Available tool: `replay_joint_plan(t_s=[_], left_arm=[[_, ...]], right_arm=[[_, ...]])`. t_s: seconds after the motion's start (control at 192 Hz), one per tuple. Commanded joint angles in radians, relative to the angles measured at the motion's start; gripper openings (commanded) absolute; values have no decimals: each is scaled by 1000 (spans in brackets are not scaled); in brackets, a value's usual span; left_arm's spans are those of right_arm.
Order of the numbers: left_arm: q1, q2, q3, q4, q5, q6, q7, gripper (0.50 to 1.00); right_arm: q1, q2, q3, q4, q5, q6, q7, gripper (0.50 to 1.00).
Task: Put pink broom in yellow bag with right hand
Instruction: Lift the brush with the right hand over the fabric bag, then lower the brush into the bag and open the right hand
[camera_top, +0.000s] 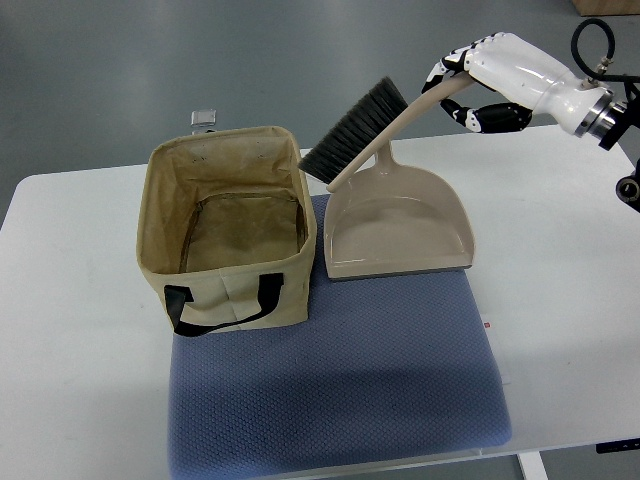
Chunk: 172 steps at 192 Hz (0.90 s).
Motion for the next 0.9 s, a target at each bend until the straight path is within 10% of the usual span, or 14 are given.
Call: replay_joint_plan(t_s=[0.0,0.454,0.532,0.616,0.893], left_arm=[[0,0,0,0,0,0,0,1000],[0,0,0,0,0,0,0,1000],[0,0,0,0,0,0,0,1000],[0,0,0,0,0,0,0,1000],[0,0,0,0,0,0,0,1000]], right_arm=[[30,45,-3,0,-6,0,-16,500],[27,244,-21,-31,-112,-6,-42,500],[17,250,-16,-45,-109,-17,-40,774],[5,252,-6,-52,-106,-17,-40,903],[-72,249,102,-68,-77,-8,-40,917]])
